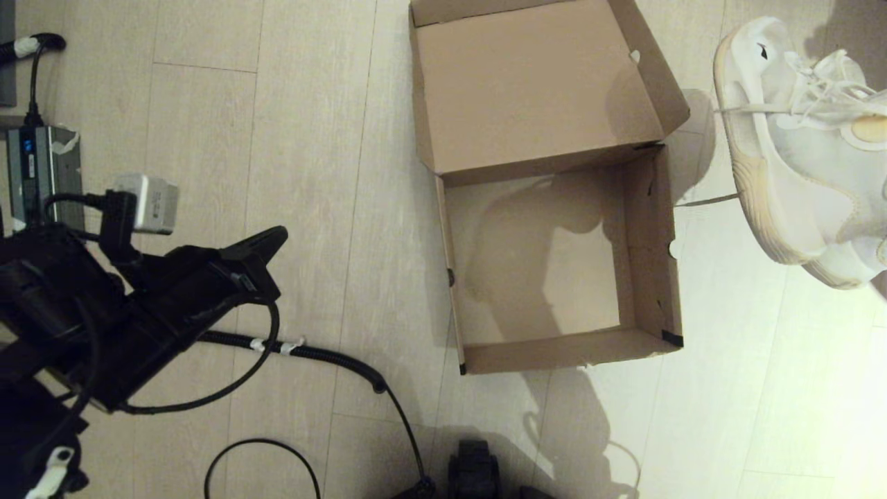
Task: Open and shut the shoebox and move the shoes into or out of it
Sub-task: Put the shoes into the shoe box
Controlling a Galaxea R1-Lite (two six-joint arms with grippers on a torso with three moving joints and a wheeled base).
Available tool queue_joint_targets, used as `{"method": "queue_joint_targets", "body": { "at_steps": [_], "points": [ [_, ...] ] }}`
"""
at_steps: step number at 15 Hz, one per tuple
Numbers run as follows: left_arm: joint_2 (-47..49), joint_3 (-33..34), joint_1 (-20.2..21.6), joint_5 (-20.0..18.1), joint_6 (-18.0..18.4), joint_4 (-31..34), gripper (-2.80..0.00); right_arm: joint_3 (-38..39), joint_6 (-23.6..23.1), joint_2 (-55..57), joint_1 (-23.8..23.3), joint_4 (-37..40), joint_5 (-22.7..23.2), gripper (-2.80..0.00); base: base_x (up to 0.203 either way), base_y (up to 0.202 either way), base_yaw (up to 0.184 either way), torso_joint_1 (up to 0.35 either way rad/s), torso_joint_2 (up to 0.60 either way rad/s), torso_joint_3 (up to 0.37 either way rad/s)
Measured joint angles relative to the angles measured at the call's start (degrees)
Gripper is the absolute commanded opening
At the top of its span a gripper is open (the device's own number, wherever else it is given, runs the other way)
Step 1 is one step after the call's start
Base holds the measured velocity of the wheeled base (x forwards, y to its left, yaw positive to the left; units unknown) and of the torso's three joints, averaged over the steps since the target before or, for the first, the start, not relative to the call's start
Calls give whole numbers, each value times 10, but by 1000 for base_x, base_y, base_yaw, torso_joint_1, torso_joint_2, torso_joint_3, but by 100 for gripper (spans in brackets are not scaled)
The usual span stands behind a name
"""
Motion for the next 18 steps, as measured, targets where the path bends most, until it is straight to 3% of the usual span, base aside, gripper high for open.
{"method": "queue_joint_targets", "body": {
  "at_steps": [5,10,14,18],
  "points": [
    [98,-62,-5,24,5,-3,-280,5,1,-77,83,98,45,-280,0,0,0,0,0,0],
    [172,-115,-68,30,18,-6,-280,39,0,-95,160,102,45,-280,0,0,0,0,0,0],
    [196,-126,-78,31,22,-7,-280,78,-9,-90,241,101,40,-280,0,0,0,0,0,0],
    [194,-127,-78,30,22,-7,-280,107,-110,-32,277,92,7,-280,0,0,0,0,0,0]
  ]
}}
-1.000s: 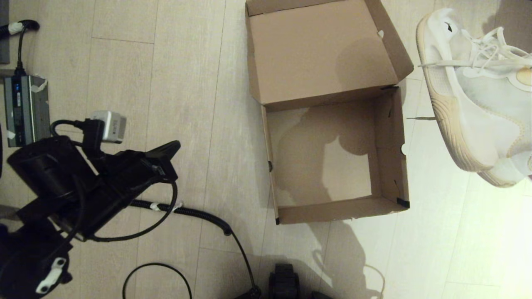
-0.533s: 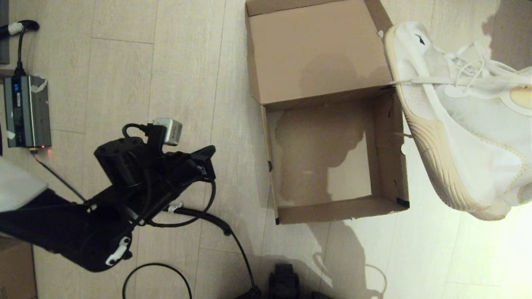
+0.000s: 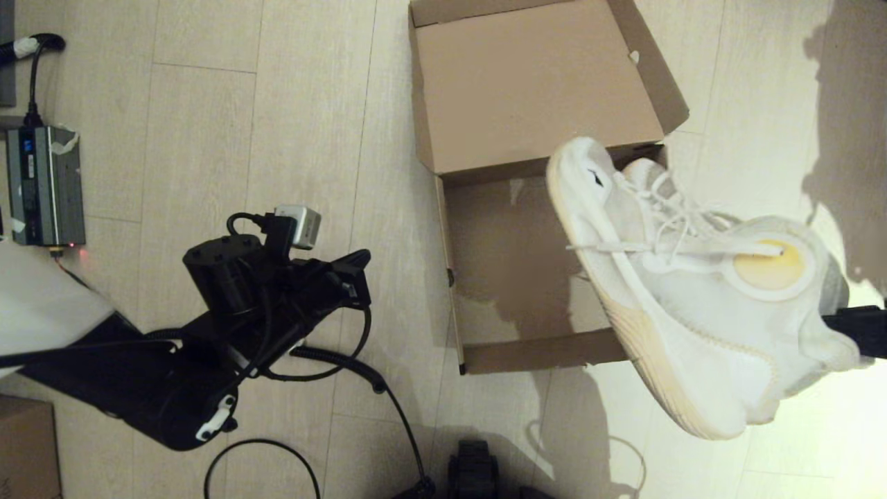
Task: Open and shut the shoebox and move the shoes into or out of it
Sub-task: Put the shoes into the shoe box
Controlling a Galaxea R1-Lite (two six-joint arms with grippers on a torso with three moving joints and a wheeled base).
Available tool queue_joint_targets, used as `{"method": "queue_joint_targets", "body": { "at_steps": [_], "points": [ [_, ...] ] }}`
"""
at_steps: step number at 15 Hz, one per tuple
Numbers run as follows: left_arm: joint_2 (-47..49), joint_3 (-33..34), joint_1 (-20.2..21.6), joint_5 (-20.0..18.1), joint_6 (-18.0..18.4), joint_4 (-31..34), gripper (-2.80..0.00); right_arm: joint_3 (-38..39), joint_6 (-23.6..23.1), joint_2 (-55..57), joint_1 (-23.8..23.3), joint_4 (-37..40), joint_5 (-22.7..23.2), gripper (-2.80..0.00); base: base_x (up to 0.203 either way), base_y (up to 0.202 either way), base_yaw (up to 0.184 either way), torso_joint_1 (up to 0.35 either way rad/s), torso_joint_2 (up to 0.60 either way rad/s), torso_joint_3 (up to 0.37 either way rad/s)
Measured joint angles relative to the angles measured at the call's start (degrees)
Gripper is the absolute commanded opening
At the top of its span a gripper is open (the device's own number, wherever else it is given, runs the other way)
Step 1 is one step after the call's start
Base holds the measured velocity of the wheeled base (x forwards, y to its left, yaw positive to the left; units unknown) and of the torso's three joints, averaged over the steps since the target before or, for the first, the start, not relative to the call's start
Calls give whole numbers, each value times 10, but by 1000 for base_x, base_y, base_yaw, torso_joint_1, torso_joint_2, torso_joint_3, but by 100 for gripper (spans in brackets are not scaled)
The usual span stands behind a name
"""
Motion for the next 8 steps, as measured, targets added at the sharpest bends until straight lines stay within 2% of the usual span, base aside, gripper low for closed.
{"method": "queue_joint_targets", "body": {
  "at_steps": [2,5,8],
  "points": [
    [-4,1,0,0,0,0,-280,15,-28,42,3,-48,-20,-280,0,0,0,0,0,0],
    [-6,1,1,0,1,1,-280,27,-33,106,11,-172,-63,-280,0,0,0,0,0,0],
    [-7,4,2,-1,1,2,-280,26,-30,158,32,-236,-66,-280,0,0,0,0,0,0]
  ]
}}
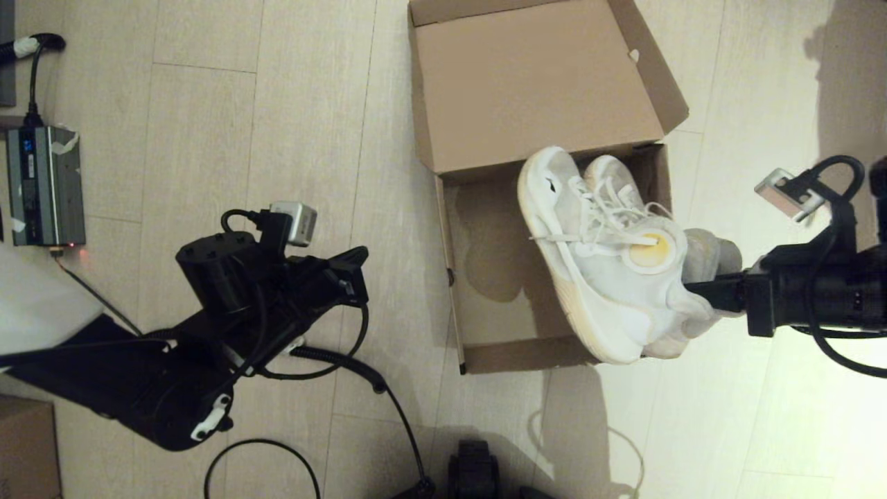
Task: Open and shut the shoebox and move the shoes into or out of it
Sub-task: Put the shoes into the shoe box
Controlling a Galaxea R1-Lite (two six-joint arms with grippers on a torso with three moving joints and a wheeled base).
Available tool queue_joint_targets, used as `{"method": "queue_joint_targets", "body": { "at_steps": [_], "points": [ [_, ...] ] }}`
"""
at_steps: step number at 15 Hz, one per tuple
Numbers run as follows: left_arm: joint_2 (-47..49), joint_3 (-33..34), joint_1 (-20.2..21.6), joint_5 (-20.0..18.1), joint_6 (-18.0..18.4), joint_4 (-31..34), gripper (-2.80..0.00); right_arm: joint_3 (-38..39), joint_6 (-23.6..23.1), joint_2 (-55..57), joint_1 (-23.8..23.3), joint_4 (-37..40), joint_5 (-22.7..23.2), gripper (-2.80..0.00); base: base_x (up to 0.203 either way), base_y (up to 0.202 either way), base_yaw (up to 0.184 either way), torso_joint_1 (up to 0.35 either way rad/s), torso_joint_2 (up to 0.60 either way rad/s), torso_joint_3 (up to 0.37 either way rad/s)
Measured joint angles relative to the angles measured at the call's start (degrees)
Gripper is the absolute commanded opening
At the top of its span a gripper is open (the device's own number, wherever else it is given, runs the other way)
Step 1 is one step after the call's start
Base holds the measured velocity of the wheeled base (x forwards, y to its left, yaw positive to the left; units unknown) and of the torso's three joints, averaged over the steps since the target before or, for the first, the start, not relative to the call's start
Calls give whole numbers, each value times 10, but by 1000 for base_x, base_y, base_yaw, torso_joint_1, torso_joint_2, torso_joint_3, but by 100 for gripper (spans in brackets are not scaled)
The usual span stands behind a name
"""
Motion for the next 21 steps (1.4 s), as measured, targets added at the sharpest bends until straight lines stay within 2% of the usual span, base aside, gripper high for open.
{"method": "queue_joint_targets", "body": {
  "at_steps": [6,7,8,16,21],
  "points": [
    [-4,19,4,0,0,-1,-280,-6,9,75,34,-99,-20,-280,0,0,0,0,0,0],
    [-6,29,4,-1,0,-2,-280,-4,8,86,35,-121,-30,-62,0,0,0,0,0,0],
    [-8,37,4,-1,0,-2,-280,-3,9,95,37,-136,-36,0,0,0,0,0,0,0],
    [-14,52,6,-1,0,-3,-280,5,15,132,40,-148,-37,0,0,0,0,0,0,0],
    [-19,61,6,-1,0,-3,-280,17,2,143,48,-169,-33,0,0,0,0,0,0,0]
  ]
}}
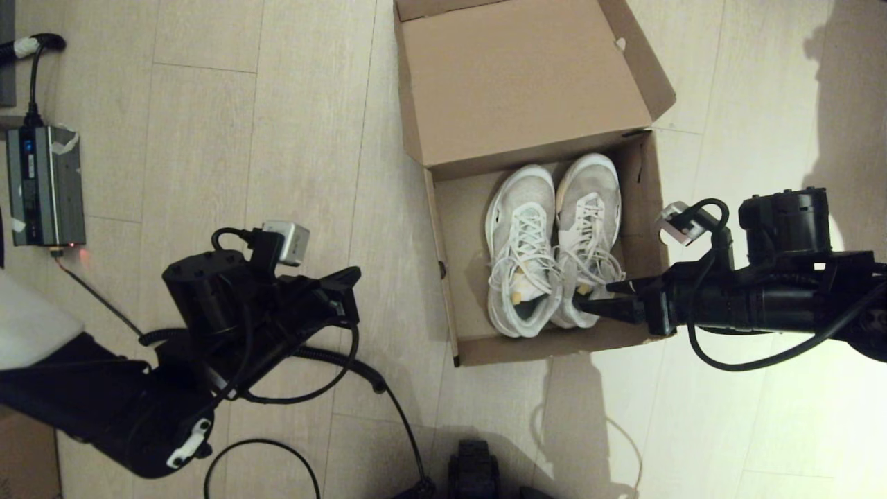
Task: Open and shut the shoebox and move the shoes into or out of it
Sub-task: Put the shoes into the shoe box, then close the shoe box
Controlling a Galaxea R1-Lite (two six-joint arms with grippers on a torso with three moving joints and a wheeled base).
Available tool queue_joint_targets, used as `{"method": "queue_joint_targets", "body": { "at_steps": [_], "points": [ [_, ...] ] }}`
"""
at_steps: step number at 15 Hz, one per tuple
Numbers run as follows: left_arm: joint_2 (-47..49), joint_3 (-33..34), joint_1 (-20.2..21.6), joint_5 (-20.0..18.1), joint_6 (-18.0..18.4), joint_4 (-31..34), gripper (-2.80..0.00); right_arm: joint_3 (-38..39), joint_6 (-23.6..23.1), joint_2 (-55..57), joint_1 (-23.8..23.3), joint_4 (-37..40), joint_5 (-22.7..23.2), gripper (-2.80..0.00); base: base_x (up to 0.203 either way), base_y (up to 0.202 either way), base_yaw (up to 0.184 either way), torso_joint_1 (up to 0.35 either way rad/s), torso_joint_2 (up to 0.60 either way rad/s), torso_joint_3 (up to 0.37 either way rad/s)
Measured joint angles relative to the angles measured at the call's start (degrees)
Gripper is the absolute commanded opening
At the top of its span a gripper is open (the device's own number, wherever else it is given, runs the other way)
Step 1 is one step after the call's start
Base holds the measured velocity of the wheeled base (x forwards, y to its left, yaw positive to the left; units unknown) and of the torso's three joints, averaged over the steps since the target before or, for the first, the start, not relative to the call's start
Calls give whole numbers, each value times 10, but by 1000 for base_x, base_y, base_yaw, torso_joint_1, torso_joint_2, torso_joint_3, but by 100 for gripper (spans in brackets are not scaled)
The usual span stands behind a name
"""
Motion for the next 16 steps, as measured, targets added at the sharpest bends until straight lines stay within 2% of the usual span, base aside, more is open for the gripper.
{"method": "queue_joint_targets", "body": {
  "at_steps": [3,4,5,8,11,14,16],
  "points": [
    [2,6,0,-1,0,-18,-280,34,-1,-11,-1,-15,-13,0,0,0,0,0,0,0],
    [3,8,0,0,0,-22,-280,45,-1,-13,-6,-36,-21,-262,0,0,0,0,0,0],
    [4,10,0,-1,0,-24,-280,56,1,-18,-11,-54,-23,-280,0,0,0,0,0,0],
    [6,15,-1,-1,-1,-25,-280,81,5,-47,-31,-66,-29,-280,0,0,0,0,0,0],
    [8,16,-1,-2,-1,-27,-280,108,-2,-65,-43,-69,-71,-280,0,0,0,0,0,0],
    [7,16,-1,-4,-6,-40,-280,122,-9,-43,-45,-77,-78,-280,0,0,0,0,0,0],
    [6,16,0,-4,-6,-55,-280,126,-14,-8,-45,-119,-82,-280,0,0,0,0,0,0]
  ]
}}
